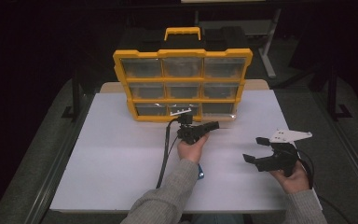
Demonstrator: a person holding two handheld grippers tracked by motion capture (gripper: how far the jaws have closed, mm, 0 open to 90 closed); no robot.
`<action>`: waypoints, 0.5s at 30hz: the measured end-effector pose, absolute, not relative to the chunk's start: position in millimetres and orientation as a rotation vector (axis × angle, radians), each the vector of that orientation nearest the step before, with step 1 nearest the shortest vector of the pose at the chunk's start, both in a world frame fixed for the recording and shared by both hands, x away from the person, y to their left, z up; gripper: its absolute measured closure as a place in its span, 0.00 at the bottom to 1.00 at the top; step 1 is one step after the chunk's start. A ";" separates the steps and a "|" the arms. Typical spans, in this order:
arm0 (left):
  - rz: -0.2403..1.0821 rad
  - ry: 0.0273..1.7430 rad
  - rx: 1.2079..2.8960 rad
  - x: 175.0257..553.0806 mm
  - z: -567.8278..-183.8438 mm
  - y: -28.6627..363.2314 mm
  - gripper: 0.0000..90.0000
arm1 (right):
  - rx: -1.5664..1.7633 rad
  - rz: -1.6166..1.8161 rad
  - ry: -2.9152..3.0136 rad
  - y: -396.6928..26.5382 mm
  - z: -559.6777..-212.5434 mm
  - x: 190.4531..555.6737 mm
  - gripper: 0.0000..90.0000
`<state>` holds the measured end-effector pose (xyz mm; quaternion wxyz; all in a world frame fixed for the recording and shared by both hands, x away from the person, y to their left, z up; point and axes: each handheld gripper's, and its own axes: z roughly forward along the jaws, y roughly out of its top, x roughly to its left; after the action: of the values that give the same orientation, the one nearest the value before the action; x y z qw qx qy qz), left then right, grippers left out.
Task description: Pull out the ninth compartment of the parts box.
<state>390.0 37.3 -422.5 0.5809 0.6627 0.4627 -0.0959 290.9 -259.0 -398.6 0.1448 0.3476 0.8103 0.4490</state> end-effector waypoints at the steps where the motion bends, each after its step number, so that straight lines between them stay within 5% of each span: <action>1: -0.212 1.057 1.587 389.0 -418.8 37.6 0.72 | 0.997 1.293 2.335 -259.0 -398.6 290.8 0.16; 15: 0.046 0.546 2.083 393.7 -352.6 36.1 0.47 | 0.997 1.296 2.350 -258.3 -399.2 290.8 0.16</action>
<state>393.7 36.1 -352.6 0.4740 0.8516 0.2230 0.0188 290.8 -258.3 -399.2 0.1389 0.3448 0.8129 0.4483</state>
